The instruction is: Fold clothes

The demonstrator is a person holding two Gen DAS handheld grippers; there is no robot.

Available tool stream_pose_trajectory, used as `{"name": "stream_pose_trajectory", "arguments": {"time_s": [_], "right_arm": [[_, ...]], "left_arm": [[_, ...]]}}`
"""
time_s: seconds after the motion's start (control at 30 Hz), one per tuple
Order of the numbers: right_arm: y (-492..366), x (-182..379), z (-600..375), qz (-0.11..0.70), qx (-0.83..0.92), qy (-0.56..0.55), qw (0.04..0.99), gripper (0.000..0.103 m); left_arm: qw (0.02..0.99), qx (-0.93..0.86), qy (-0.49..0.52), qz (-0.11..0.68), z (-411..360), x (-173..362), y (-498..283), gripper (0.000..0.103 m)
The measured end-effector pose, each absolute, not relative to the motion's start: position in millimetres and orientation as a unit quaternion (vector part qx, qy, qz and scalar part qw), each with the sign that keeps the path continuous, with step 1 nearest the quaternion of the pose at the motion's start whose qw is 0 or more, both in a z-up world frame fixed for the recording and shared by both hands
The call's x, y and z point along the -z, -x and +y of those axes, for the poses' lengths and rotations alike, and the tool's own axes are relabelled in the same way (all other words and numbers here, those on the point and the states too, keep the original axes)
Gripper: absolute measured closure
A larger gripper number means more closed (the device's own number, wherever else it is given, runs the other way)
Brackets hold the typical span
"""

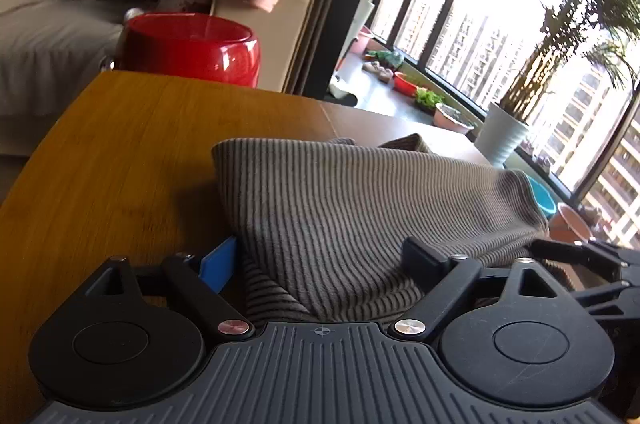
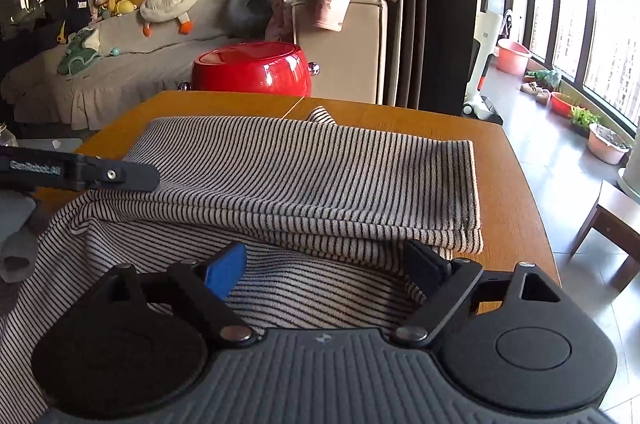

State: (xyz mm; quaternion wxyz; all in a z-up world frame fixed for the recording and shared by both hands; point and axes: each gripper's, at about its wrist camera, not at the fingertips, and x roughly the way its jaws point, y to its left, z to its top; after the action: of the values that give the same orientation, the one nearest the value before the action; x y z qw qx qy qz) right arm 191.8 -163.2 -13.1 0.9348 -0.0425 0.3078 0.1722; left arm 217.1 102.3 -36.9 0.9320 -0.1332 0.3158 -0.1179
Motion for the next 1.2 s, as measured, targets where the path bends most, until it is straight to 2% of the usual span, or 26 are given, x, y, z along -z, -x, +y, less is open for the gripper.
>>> {"name": "stream_pose_trajectory", "arguments": {"time_s": [0.1, 0.17, 0.23, 0.27, 0.4, 0.47, 0.53, 0.63, 0.77, 0.9, 0.97, 1.0, 1.03, 1.2], "right_arm": [[-191, 11, -164, 0.307, -0.166, 0.045, 0.936, 0.022], [-190, 9, -164, 0.307, -0.161, 0.049, 0.937, 0.034], [-190, -4, -169, 0.306, -0.172, 0.029, 0.936, 0.058], [-191, -10, -172, 0.306, -0.178, 0.018, 0.935, 0.059], [-202, -35, -179, 0.268, -0.161, -0.008, 0.950, 0.059], [-217, -29, -185, 0.285, -0.146, -0.025, 0.947, 0.059], [-232, -2, -190, 0.337, -0.126, -0.041, 0.932, 0.059], [-222, 11, -191, 0.303, -0.132, -0.024, 0.944, 0.059], [-222, 8, -188, 0.310, -0.130, -0.014, 0.942, 0.058], [-234, -17, -180, 0.305, -0.142, 0.000, 0.942, 0.058], [-248, -32, -171, 0.290, -0.152, 0.006, 0.945, 0.051], [-259, -34, -166, 0.288, -0.159, 0.005, 0.944, 0.043], [-271, -37, -160, 0.286, -0.166, 0.004, 0.944, 0.041], [-334, -11, -135, 0.328, -0.167, -0.009, 0.930, 0.042]], "left_arm": [[0.933, 0.114, 0.142, 0.311, 106, 39, -216, 0.015], [0.933, 0.114, 0.141, 0.310, 106, 39, -215, 0.014], [0.933, 0.115, 0.137, 0.311, 104, 39, -216, 0.012], [0.934, 0.115, 0.134, 0.311, 103, 39, -216, 0.011], [0.934, 0.116, 0.124, 0.314, 98, 38, -216, 0.009], [0.934, 0.116, 0.125, 0.314, 98, 38, -216, 0.008], [0.934, 0.117, 0.126, 0.314, 98, 38, -216, 0.008], [0.934, 0.116, 0.125, 0.314, 98, 38, -216, 0.008], [0.934, 0.110, 0.127, 0.316, 99, 37, -216, 0.007], [0.934, 0.106, 0.123, 0.318, 98, 37, -217, 0.005], [0.935, 0.105, 0.121, 0.318, 96, 37, -216, 0.004], [0.935, 0.105, 0.120, 0.318, 96, 37, -216, 0.004], [0.934, 0.106, 0.123, 0.317, 97, 37, -215, 0.004], [0.931, 0.109, 0.132, 0.322, 101, 35, -213, 0.002]]}}
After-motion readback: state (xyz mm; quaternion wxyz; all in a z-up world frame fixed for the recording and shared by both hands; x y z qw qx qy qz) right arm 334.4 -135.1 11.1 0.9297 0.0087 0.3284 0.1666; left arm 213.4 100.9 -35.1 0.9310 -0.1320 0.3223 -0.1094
